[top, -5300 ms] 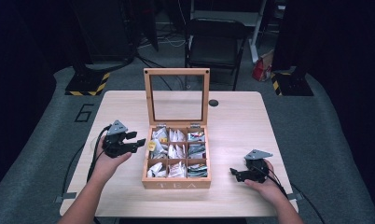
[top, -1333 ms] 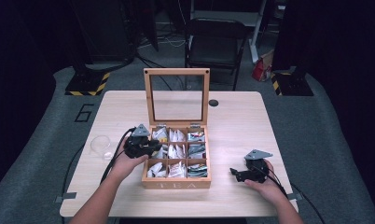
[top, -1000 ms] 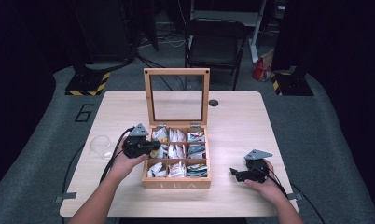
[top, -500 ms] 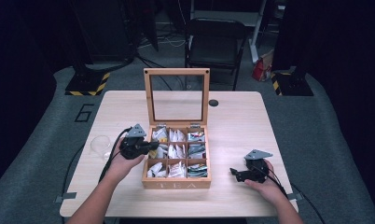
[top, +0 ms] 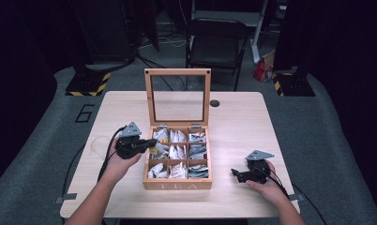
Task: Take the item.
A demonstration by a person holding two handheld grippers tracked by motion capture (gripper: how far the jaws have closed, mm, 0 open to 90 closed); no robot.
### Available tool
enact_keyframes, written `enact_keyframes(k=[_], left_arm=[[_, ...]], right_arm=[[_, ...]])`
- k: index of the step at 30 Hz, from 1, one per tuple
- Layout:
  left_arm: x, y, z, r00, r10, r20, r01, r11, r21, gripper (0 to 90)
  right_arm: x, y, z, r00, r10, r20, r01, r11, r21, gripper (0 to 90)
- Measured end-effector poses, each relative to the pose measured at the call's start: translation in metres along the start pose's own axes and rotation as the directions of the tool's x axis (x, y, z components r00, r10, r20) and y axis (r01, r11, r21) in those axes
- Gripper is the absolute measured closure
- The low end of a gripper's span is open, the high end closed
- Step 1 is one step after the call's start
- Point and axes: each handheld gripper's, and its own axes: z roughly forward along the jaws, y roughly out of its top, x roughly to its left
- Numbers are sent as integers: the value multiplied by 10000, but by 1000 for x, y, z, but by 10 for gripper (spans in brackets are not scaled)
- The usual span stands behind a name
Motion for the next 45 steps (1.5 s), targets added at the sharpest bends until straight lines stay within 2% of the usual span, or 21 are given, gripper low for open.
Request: enact_keyframes(k=[7,16,20,23,27,32,39,42,45], left_arm=[[0,6,-6,9999,-49,-165,45,9998,-210,900],[-1,9,-10,9995,190,-244,-194,9997,-144,900],[3,6,-11,9992,33,-388,-37,9999,-101,900],[7,0,-12,9985,-310,-441,300,9993,-238,772],[9,-8,-15,9984,-352,-448,348,9993,-98,741],[11,-17,-19,9980,-474,-423,465,9987,-219,740],[14,-27,-14,9975,-661,-260,663,9978,39,742],[14,-29,-9,9972,-711,-248,713,9974,76,774],[13,-28,-7,9980,-600,-210,601,9982,48,847]], right_arm=[[0,0,0,10000,-11,5,11,10000,-1,129],[0,0,0,10000,3,0,-3,10000,0,129],[0,0,0,10000,-13,5,13,10000,-3,129],[0,0,0,10000,-11,3,11,10000,-3,129],[0,0,0,10000,-10,4,10,10000,1,129],[0,0,0,10000,-6,5,6,10000,1,129],[0,0,0,10000,-12,6,12,10000,0,129],[0,0,0,10000,-9,7,9,10000,0,129],[0,0,0,10000,0,-1,0,10000,0,129]])
